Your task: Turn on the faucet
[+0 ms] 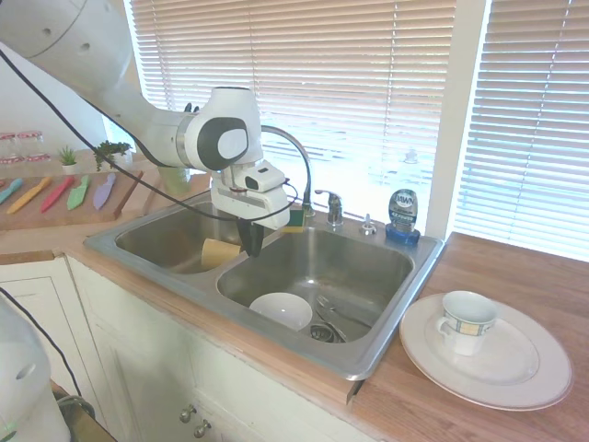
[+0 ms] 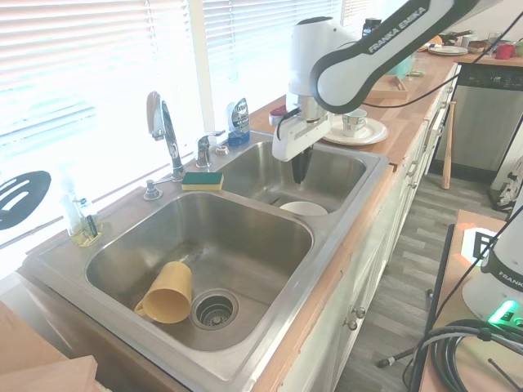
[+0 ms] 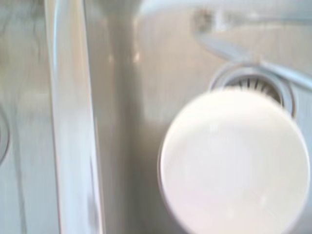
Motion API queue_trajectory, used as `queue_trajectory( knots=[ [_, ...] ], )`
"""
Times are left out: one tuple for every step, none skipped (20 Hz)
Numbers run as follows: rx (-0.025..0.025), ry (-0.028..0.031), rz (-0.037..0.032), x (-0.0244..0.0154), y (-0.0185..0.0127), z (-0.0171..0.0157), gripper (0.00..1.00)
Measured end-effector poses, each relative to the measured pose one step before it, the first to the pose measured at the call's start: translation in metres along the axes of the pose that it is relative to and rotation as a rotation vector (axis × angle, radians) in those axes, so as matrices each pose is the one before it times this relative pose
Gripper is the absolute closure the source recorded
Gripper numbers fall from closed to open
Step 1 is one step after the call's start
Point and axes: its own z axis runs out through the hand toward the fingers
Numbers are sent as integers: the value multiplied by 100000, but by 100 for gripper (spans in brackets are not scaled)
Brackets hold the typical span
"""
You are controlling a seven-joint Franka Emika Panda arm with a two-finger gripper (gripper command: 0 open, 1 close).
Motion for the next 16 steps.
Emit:
queue_trajectory(
  knots=[
    [111, 175, 205, 493, -970, 301, 100],
    [85, 367, 289, 547, -1095, 247, 100],
    [286, 706, 439, 631, -1131, 101, 100],
    [304, 505, 452, 681, -1110, 163, 100],
    [114, 365, 383, 712, -1062, 235, 100],
    [-95, 316, 394, 722, -1001, 251, 100],
    [-356, 307, 672, 743, -900, 280, 100],
    [-107, 607, 700, 878, -986, 196, 100],
    [-94, 548, 997, 971, -974, 104, 100],
    [-5, 427, 1006, 1074, -992, 47, 100],
    [60, 533, 1023, 988, -843, -3, 100],
    [-26, 498, 759, 879, -772, 6, 100],
    [-44, 457, 598, 704, -704, 60, 100],
    [397, 579, 693, 589, -679, 147, 100],
    [673, 481, 707, 448, -701, 233, 100],
    [961, 243, 538, 292, -729, 275, 100]
  ],
)
